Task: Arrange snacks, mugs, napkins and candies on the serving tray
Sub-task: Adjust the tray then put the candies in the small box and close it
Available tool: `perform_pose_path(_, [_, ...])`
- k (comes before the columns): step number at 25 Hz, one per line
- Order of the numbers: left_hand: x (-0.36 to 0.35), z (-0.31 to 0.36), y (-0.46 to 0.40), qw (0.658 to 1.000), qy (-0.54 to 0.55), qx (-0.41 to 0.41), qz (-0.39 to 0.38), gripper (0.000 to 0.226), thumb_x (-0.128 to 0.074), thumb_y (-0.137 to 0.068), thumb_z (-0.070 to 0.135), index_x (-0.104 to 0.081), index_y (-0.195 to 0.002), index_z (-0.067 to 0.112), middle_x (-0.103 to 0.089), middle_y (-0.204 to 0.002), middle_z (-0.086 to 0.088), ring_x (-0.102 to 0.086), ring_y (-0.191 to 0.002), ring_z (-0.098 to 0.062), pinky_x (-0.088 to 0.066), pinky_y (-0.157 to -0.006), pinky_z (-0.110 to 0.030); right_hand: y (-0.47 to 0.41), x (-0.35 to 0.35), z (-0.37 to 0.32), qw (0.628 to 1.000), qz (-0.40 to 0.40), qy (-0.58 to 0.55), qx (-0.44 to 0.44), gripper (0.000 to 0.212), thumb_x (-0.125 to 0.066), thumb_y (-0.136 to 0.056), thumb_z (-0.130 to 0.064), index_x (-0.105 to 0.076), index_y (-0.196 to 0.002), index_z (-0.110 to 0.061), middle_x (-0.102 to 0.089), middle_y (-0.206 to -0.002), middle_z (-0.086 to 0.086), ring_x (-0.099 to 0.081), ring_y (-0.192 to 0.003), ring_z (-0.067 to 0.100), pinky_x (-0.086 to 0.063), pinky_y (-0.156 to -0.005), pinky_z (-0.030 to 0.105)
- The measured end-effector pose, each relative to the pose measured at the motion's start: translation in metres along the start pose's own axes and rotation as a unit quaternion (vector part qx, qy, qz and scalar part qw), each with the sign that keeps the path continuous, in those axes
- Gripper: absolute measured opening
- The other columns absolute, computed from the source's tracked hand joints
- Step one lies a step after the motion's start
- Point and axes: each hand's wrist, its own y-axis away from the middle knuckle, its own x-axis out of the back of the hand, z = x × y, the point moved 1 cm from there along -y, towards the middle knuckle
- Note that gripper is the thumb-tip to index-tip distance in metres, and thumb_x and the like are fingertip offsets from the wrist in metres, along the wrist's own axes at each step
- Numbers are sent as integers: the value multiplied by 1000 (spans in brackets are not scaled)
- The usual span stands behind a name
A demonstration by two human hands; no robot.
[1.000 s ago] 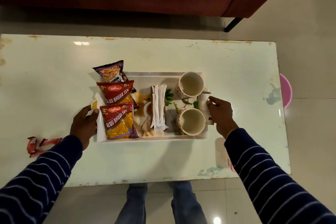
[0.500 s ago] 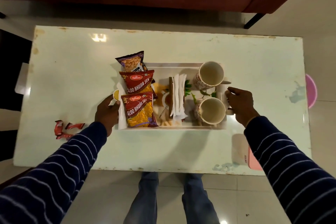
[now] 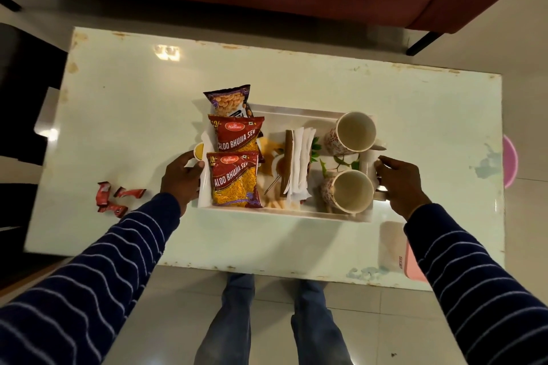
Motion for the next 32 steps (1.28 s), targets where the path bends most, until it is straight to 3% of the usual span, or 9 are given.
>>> perform_pose_path(2, [0, -1, 7, 998, -45, -30, 32, 26, -60, -96, 26, -63, -122, 23, -69, -116, -10, -66, -103, -34, -55, -88, -53, 4, -1, -4, 1000, -1, 3, 4, 29, -66, -94, -16, -69, -123, -17, -70, -105, 12, -65, -88, 29, -58, -67, 43])
perform_pose_path(5, [-3, -9, 34, 975, -130, -131, 122, 18, -67, -91, 23, -66, -106, 14, -69, -105, -4, -65, -97, -26, -53, -83, -34, 12, 9, -4, 998, 42, -13, 39, 33, -65, -90, -9, -70, -122, -18, -71, -97, 11, -64, -85, 26, -57, -66, 38])
perform_pose_path(9, [11, -33, 72, 981, -57, -143, 118, 16, -68, -90, 20, -66, -105, 14, -69, -104, 1, -67, -93, -14, -50, -68, -10, 62, 22, 11, 970, 175, 63, 155, 31, -59, -88, -23, -70, -117, -28, -71, -109, -6, -69, -101, 23, -51, -92, 33])
perform_pose_path(12, [32, -47, 90, 981, -41, -133, 136, 10, -66, -92, 19, -66, -101, 23, -70, -100, 4, -68, -92, -13, -55, -72, -16, 116, 20, 29, 959, 152, 120, 205, 31, -58, -91, -36, -65, -121, -34, -70, -111, -9, -67, -92, 14, -52, -76, 23])
perform_pose_path(15, [44, -56, 107, 980, -50, -140, 131, 11, -65, -92, 13, -66, -97, 23, -72, -92, 2, -70, -88, -17, -59, -80, -35, 149, 19, 52, 957, 179, 95, 209, 25, -63, -93, -21, -70, -117, -23, -70, -104, -7, -68, -89, 21, -47, -63, 3])
perform_pose_path(19, [22, -62, 141, 983, -97, -153, 40, 16, -69, -89, 11, -68, -92, 26, -73, -86, 10, -71, -81, -8, -55, -71, -13, 163, 56, 81, 943, 248, 138, 174, 35, -73, -86, -12, -66, -120, -15, -66, -120, 9, -61, -110, 32, -52, -89, 34])
perform_pose_path(23, [-34, -66, 180, 980, -118, -145, -70, 22, -73, -85, 15, -67, -87, 35, -71, -87, 23, -66, -84, 6, -48, -65, -1, 148, 101, 99, 930, 243, 265, 74, 83, -85, -70, -42, -44, -141, -27, -45, -148, 8, -42, -133, 38, -39, -102, 59])
perform_pose_path(27, [-128, -67, 216, 971, -86, -129, -184, 31, -82, -77, 17, -66, -95, 36, -72, -88, 13, -69, -88, -4, -53, -68, -10, 129, 118, 106, 932, 195, 300, 56, 103, -84, -65, -56, -28, -149, -32, -30, -158, 4, -34, -139, 38, -35, -104, 64])
perform_pose_path(32, [-237, -61, 234, 912, -165, -162, -339, 82, -88, -68, 24, -45, -136, 32, -58, -126, 13, -58, -111, -3, -52, -93, -21, 109, 102, 108, 930, 146, 320, 104, 105, -79, -65, -62, -23, -149, -34, -31, -156, 0, -42, -134, 34, -45, -100, 60])
